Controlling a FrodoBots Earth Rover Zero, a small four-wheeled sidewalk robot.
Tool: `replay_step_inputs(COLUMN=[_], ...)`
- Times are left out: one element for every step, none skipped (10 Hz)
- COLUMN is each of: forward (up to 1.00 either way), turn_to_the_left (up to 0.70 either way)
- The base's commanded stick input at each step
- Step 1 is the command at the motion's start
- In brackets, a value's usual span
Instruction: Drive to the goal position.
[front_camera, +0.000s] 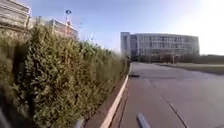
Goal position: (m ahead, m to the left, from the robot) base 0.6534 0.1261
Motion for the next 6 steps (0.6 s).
replay_step_inputs(forward=[0.0,0.0,0.0,0.0,0.54,0.7], turn_to_the_left=[-0.7,-0.7,-0.7,-0.7,-0.16,0.0])
